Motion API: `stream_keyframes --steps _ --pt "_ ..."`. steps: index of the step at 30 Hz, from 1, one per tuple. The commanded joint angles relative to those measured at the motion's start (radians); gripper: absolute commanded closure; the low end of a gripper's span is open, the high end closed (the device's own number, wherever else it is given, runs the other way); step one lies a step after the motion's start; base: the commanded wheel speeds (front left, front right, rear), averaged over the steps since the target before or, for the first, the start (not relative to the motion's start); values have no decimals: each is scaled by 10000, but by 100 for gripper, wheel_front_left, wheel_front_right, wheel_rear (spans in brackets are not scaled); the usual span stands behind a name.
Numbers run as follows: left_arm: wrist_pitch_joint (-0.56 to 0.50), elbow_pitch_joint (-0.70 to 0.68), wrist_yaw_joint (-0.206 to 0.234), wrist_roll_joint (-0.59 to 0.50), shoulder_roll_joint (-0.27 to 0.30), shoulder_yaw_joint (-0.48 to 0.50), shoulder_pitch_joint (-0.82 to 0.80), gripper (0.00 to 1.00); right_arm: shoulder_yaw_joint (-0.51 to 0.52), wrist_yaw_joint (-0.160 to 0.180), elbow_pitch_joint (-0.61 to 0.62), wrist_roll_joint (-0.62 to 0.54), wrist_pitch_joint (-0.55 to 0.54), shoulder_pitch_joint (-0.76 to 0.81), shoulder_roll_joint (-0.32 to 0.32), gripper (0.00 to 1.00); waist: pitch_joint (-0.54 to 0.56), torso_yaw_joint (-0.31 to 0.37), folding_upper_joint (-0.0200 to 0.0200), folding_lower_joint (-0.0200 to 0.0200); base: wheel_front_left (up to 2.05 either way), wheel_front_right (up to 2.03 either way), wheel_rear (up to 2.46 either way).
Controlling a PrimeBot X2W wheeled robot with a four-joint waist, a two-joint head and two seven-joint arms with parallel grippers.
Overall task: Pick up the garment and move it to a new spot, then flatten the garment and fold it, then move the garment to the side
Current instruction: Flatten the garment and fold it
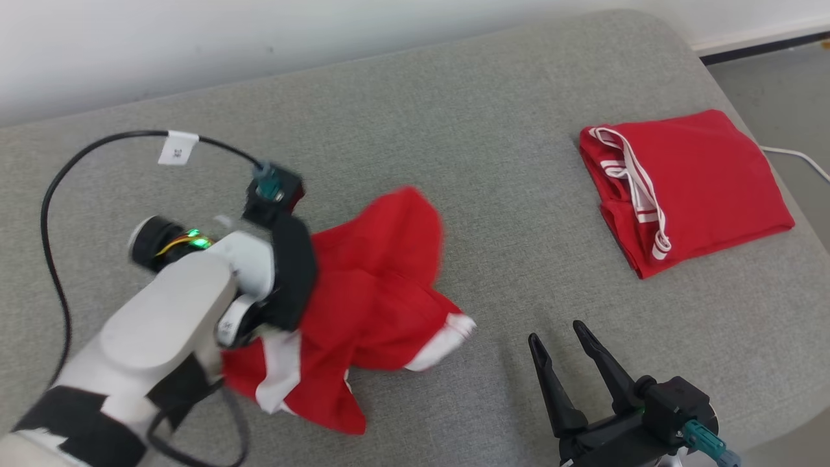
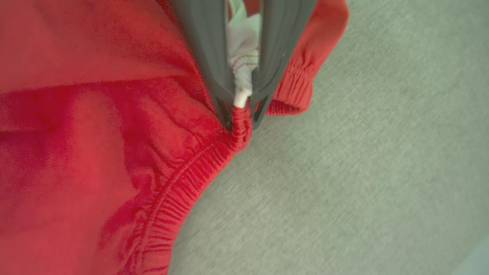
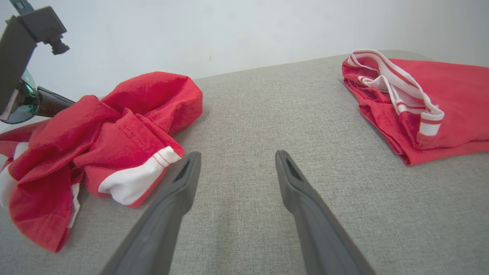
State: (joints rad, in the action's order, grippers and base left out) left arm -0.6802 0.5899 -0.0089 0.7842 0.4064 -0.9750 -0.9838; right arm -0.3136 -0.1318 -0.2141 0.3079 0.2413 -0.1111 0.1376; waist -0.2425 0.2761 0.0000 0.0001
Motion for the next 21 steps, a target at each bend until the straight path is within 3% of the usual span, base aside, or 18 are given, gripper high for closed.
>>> stream_keyframes --steps 1,5,6,13,18,21 --pt "608 -199 -59 295 -425 349 19 100 7 21 -20 32 55 61 -41 0 101 -128 0 -1 0 0 0" --pt "1946 -576 -163 1124 -1297 1281 -168 100 -65 21 -64 75 58 -13 17 0 270 -332 0 -1 0 0 0" --pt "1946 -576 -163 1124 -1297 1281 -168 100 -65 21 -64 75 58 -13 17 0 270 -332 0 -1 0 0 0" --pt "4328 -1404 -397 3037 -3044 3329 -167 100 -122 21 -153 106 45 71 -8 0 605 -597 0 -1 0 0 0" --pt "5902 -1956 -451 4436 -3534 4310 9 100 -41 21 -179 167 29 210 53 0 879 -858 0 -1 0 0 0" --pt "6446 -2216 -491 5161 -3570 4346 250 100 -60 21 -159 177 0 277 124 0 1034 -1048 0 -1 0 0 0"
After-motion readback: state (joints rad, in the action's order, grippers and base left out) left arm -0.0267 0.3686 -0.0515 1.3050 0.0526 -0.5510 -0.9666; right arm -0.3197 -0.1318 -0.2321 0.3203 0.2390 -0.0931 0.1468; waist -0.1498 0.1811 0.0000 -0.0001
